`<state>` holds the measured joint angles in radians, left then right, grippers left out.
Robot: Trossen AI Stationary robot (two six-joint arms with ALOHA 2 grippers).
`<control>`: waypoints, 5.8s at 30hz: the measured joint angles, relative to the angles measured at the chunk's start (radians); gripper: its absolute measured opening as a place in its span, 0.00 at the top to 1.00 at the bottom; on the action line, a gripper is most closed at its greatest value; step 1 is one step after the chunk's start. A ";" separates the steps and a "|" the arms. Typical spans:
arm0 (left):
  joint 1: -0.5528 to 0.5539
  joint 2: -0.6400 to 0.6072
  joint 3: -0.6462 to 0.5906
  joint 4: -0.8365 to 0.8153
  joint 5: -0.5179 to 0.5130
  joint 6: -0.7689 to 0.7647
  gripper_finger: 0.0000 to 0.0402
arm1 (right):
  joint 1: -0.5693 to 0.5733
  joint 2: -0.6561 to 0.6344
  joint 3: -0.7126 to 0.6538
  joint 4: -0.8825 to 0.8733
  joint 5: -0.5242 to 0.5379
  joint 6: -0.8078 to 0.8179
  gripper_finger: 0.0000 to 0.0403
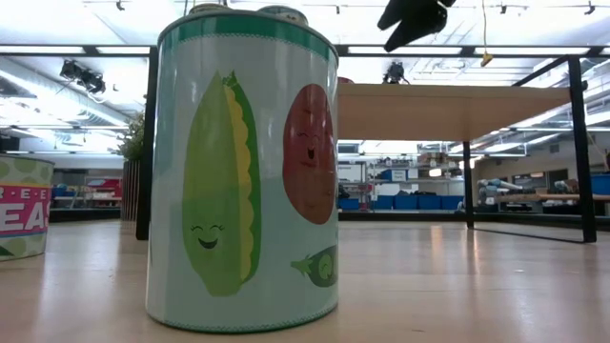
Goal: Pick and place cans onto a shelf
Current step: Put the canned green peas on the shelf, then put the canned peaches on the shelf
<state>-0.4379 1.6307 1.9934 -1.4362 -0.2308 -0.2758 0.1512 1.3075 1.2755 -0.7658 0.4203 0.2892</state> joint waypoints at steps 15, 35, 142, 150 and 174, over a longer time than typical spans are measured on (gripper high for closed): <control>-0.366 -0.128 -0.570 0.230 0.006 -0.545 0.09 | 0.096 0.020 0.000 0.039 0.062 0.116 0.14; -0.453 -0.126 -1.139 0.760 -0.008 -0.950 0.09 | 0.134 0.035 0.083 0.061 0.115 0.122 0.14; 0.400 0.300 -0.106 0.555 0.190 0.321 0.12 | 0.120 -0.113 -0.018 -0.036 0.016 0.310 0.14; 0.401 0.299 -0.052 0.543 0.179 0.340 0.12 | 0.120 -0.113 -0.018 -0.036 0.016 0.310 0.14; 0.378 0.152 0.069 0.429 -0.012 0.318 0.18 | 0.082 -0.190 -0.017 -0.091 0.036 0.319 0.14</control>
<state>-0.0595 1.7827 2.0621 -1.0069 -0.2424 0.0425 0.2328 1.1179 1.2587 -0.8569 0.4561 0.6079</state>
